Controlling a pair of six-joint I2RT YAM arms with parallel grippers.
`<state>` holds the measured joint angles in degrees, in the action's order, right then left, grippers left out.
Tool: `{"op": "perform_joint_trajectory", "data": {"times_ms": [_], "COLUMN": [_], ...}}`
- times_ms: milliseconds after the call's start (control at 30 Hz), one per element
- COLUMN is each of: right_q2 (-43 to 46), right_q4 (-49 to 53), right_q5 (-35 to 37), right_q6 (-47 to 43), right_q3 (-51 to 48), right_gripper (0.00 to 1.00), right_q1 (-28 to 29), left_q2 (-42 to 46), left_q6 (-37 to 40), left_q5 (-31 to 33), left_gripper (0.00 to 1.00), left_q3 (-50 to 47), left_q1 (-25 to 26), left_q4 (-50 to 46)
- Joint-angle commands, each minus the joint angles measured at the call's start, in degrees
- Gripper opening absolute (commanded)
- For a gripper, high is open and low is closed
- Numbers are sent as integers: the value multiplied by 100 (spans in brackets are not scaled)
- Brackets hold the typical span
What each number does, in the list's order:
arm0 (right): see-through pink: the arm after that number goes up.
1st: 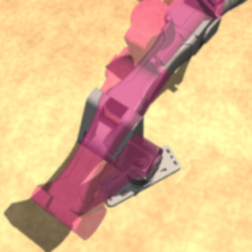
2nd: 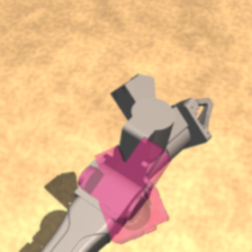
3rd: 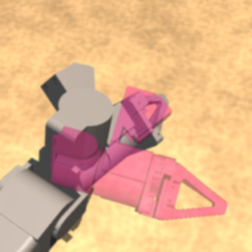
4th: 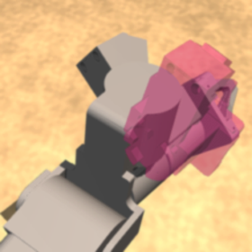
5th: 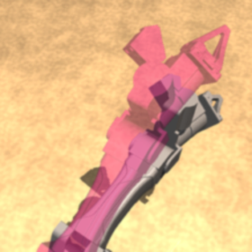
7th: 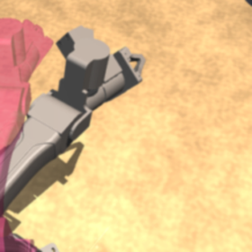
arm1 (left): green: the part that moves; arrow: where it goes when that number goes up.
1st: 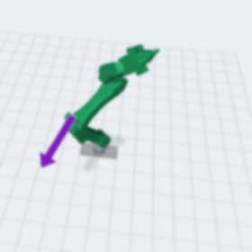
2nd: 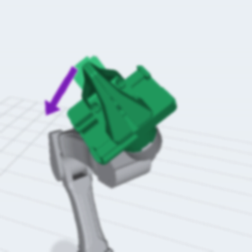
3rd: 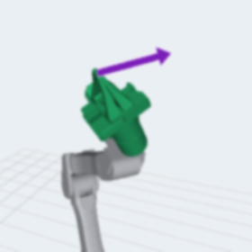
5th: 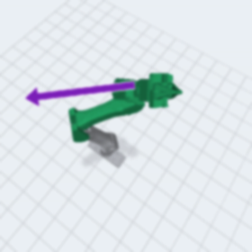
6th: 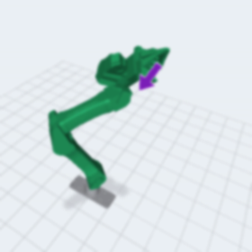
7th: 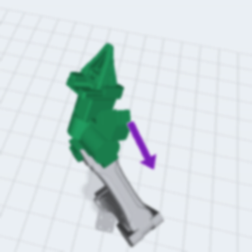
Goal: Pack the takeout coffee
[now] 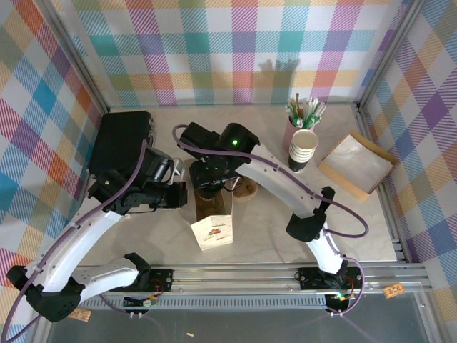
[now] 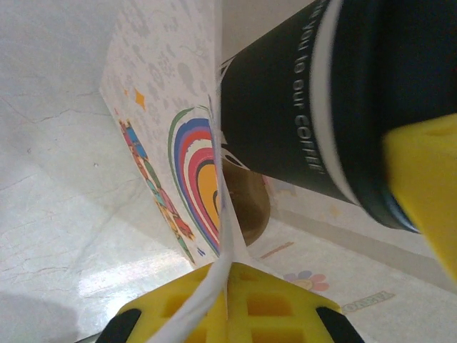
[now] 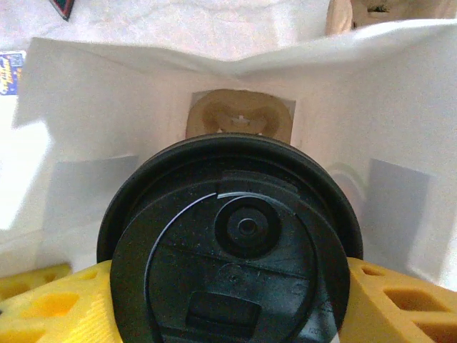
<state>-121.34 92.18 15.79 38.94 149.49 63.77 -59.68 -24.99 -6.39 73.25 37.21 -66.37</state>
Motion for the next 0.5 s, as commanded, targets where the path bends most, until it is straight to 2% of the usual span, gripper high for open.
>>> {"op": "perform_joint_trajectory", "data": {"times_ms": [0,167,467], "right_q2": [-174,-332,-427], "right_q4": [854,829,203], "right_q5": [-90,138,7], "right_q6": [188,293,-16], "right_q3": [95,134,-292], "right_gripper": [37,37,38], "right_q1": [13,13,20], "left_q2": [102,212,270], "left_q6": [-159,-104,-64], "left_q5": [119,110,68], "left_gripper": [0,0,0], "left_q3": [47,-152,-394], "left_q1": [73,75,67], "left_q4": [-241,4,101]}}
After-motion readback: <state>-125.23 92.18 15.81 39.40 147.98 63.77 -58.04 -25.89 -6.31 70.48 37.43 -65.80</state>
